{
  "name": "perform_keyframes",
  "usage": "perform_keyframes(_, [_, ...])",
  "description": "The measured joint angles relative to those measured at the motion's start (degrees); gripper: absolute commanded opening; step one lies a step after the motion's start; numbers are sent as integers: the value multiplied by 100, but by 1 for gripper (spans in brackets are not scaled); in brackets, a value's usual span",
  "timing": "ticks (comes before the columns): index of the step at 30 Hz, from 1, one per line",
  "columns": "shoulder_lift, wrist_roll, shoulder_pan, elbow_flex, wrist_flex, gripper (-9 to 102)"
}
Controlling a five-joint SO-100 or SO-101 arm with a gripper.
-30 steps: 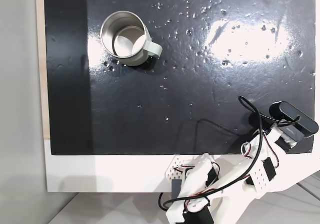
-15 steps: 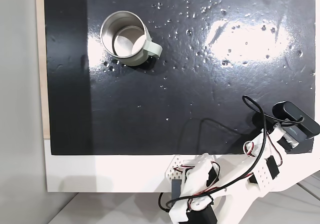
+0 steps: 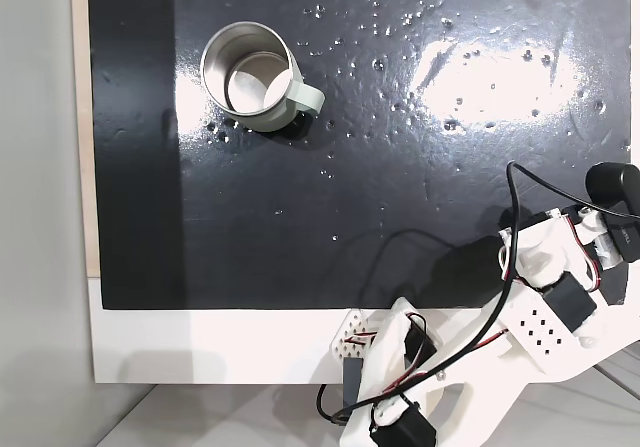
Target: Grasp a pengrip and put it in the cup.
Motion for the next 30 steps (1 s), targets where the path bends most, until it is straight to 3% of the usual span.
perform_keyframes(8, [527, 2391, -1556, -650, 1046, 0])
perform_keyframes(20, [79, 6337, -3964, -2232, 1406, 0])
perform_keyframes(25, [-325, 7444, -4474, -2751, 1195, 0])
perform_keyframes(30, [-325, 8130, -5001, -2663, 26, 0])
